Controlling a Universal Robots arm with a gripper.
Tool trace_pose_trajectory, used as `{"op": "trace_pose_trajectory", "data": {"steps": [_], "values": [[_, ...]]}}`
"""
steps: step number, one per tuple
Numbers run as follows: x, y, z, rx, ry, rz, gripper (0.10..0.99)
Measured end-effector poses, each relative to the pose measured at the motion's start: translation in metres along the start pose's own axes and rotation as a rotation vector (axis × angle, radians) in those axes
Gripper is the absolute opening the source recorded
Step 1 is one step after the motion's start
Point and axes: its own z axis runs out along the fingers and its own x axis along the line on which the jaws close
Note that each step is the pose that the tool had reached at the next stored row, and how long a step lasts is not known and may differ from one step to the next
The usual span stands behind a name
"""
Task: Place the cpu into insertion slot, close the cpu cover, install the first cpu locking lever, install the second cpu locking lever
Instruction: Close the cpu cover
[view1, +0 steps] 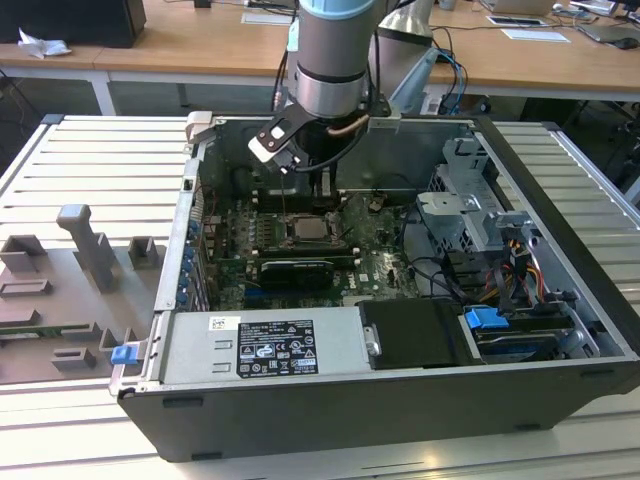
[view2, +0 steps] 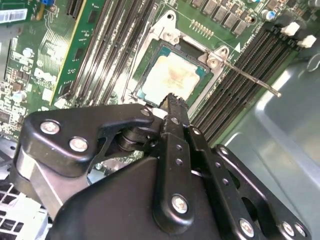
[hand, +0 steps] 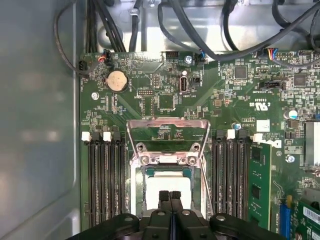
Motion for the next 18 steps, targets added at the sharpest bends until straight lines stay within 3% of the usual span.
{"op": "trace_pose_trajectory", "data": {"steps": [1,3,10,13,16,18], "values": [[0.0,0.004,-0.0005,0.004,-0.0005,0.0,0.106],[0.0001,0.0045,-0.0033,0.005,-0.0005,0.0,0.106],[0.0023,0.0047,-0.053,0.005,-0.0005,0.0,0.106],[0.0023,0.0071,-0.0529,0.007,-0.0004,-0.011,0.106],[0.0025,0.0235,-0.0528,0.016,-0.0005,-0.019,0.106],[0.0025,0.0273,-0.0527,0.016,-0.0006,-0.019,0.106]]}}
